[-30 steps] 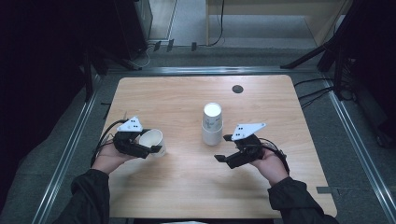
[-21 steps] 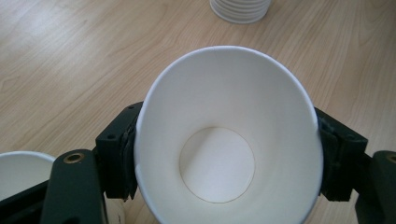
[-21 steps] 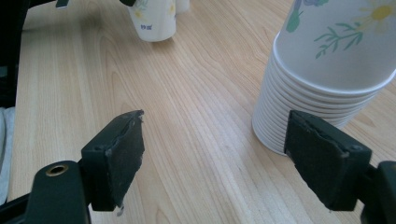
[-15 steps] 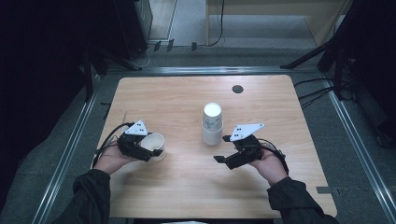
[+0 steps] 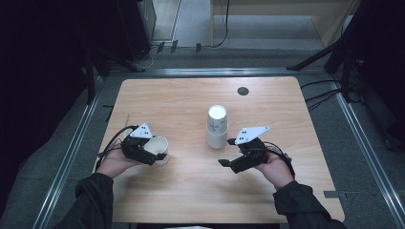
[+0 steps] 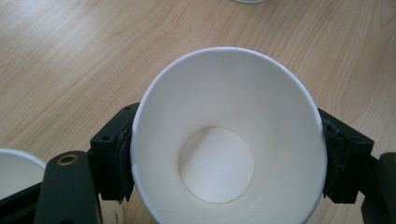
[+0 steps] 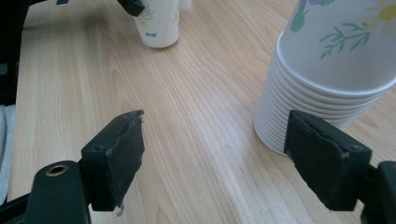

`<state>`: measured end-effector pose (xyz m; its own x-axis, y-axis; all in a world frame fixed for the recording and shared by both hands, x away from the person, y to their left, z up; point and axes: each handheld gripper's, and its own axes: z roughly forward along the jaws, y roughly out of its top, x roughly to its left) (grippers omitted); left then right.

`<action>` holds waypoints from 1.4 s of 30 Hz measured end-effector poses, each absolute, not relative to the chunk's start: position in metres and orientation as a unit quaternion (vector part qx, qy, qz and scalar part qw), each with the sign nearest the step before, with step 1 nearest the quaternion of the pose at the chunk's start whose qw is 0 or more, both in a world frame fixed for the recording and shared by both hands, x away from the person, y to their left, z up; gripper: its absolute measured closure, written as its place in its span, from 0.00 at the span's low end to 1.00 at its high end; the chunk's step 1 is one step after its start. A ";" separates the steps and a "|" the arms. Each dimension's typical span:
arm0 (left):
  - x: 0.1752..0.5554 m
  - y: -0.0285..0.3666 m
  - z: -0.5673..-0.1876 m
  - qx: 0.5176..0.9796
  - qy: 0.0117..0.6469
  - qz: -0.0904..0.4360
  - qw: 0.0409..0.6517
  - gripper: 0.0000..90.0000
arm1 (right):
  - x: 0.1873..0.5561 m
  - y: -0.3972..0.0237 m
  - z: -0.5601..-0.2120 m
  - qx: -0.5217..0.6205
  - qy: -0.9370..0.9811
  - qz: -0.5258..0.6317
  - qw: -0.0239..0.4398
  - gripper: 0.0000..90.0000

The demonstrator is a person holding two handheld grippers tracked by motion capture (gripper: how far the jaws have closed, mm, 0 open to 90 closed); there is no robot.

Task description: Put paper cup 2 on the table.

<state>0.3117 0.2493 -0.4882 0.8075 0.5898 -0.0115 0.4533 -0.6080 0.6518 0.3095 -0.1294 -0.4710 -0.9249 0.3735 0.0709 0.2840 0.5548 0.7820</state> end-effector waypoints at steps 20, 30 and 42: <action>0.314 0.247 -0.487 0.890 0.297 0.082 0.336 0.17 | 0.309 -0.129 -0.471 0.185 0.881 0.432 0.050 0.22; 0.312 0.250 -0.477 0.885 0.300 0.082 0.347 0.15 | 0.309 -0.129 -0.471 0.183 0.882 0.431 0.051 0.22; 0.302 0.251 -0.445 0.865 0.300 0.094 0.392 0.15 | 0.310 -0.129 -0.472 0.183 0.883 0.428 0.052 0.22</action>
<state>0.3021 0.2506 -0.4449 0.8027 0.5919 -0.0725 0.4445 -0.5128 0.7345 0.3096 -0.1287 -0.4717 -0.9275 0.3683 0.0645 0.2787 0.5658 0.7760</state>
